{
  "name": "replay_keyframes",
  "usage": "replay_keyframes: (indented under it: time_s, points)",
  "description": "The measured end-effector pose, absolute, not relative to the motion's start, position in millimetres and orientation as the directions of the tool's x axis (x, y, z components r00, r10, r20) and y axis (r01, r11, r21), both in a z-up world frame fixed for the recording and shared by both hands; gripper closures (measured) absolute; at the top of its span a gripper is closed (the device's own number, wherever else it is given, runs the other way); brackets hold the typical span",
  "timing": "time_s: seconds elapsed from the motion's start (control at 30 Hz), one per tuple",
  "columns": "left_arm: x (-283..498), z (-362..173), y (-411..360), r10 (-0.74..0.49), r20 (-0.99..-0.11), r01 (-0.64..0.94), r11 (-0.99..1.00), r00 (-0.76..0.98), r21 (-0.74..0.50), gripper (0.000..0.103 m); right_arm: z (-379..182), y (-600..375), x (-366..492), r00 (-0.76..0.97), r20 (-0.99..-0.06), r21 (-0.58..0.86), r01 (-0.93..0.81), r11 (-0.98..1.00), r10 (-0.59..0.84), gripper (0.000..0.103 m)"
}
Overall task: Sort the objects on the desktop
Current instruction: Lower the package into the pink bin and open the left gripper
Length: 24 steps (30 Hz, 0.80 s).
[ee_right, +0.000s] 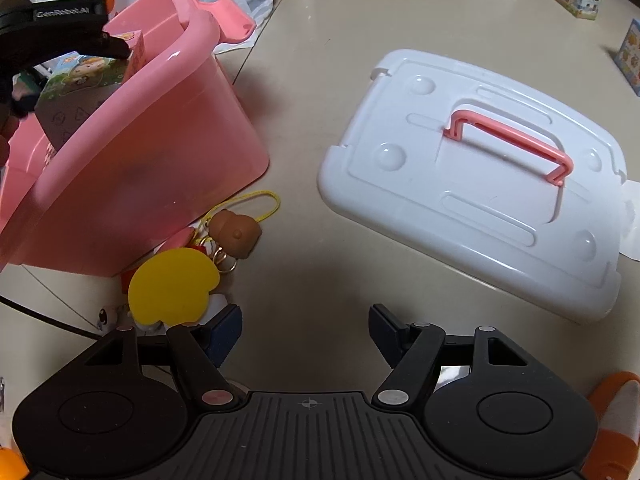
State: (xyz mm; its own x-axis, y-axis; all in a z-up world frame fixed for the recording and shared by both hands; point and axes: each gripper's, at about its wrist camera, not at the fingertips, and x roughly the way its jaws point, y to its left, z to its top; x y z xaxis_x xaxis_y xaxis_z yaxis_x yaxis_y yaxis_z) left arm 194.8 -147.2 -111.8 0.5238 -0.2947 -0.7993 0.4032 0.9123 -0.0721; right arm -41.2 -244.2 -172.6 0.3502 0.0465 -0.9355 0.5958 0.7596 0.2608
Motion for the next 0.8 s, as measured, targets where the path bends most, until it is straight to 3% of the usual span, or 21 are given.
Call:
replay_keyframes:
  time_s: [0.27, 0.4, 0.8]
  points:
    - [205, -117, -120, -0.350, -0.825, 0.216, 0.935, 0.444, -0.280, 0.017, -173, -243, -40, 0.350, -0.935, 0.266, 0.596, 0.758, 0.052, 0.037]
    - [210, -129, -100, -0.442, -0.808, 0.078, 0.890, 0.389, -0.449, 0.020, -172, -244, -40, 0.353, -0.934, 0.266, 0.595, 0.759, 0.051, 0.037]
    - [205, -114, -106, -0.353, -0.826, 0.110, 0.934, 0.439, -0.341, 0.017, -171, -245, -43, 0.349, -0.936, 0.261, 0.597, 0.758, 0.047, 0.037]
